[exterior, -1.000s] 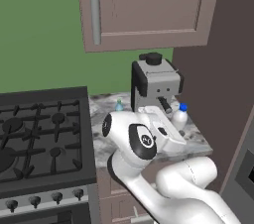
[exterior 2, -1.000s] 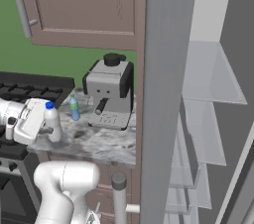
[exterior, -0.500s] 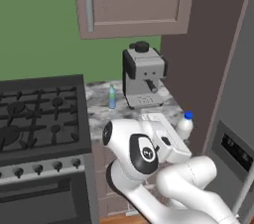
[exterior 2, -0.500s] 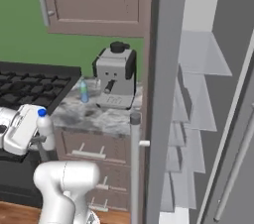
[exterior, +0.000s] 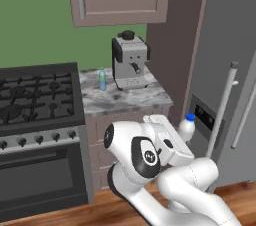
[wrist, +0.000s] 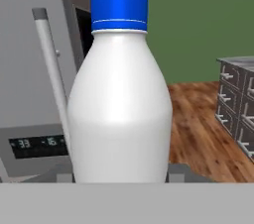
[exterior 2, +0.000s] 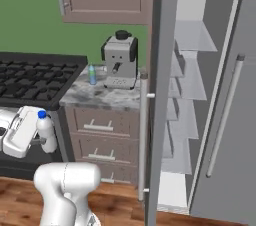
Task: Take the bottled waters from the counter and place them in the freezer to freeze. Close the freezer door after placing the bottles.
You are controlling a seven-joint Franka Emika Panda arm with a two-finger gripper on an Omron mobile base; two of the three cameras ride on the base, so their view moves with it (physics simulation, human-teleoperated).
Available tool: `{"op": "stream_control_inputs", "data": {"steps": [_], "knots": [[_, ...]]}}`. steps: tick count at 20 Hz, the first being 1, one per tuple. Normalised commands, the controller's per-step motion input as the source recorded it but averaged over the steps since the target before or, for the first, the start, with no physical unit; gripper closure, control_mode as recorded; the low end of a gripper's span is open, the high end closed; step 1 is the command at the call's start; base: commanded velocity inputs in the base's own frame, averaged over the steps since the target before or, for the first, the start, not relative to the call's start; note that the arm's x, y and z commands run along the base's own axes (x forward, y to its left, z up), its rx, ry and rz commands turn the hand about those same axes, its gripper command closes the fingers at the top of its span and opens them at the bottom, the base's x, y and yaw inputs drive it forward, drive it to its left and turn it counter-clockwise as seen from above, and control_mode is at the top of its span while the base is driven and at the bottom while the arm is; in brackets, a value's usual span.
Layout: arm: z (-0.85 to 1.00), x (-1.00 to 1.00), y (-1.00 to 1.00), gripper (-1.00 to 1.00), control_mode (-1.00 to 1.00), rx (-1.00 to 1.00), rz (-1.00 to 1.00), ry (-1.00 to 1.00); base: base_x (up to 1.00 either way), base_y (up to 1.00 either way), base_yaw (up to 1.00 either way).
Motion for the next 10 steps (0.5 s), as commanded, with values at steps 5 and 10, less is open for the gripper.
{"op": "stream_control_inputs", "data": {"steps": [5,10], "knots": [[0.00,0.00,0.00,1.00,1.00,0.00,0.00,0.00,-0.44,-0.33,-0.13],[0.00,0.00,0.00,1.00,1.00,0.00,0.00,0.00,-0.10,-0.64,0.00]]}}
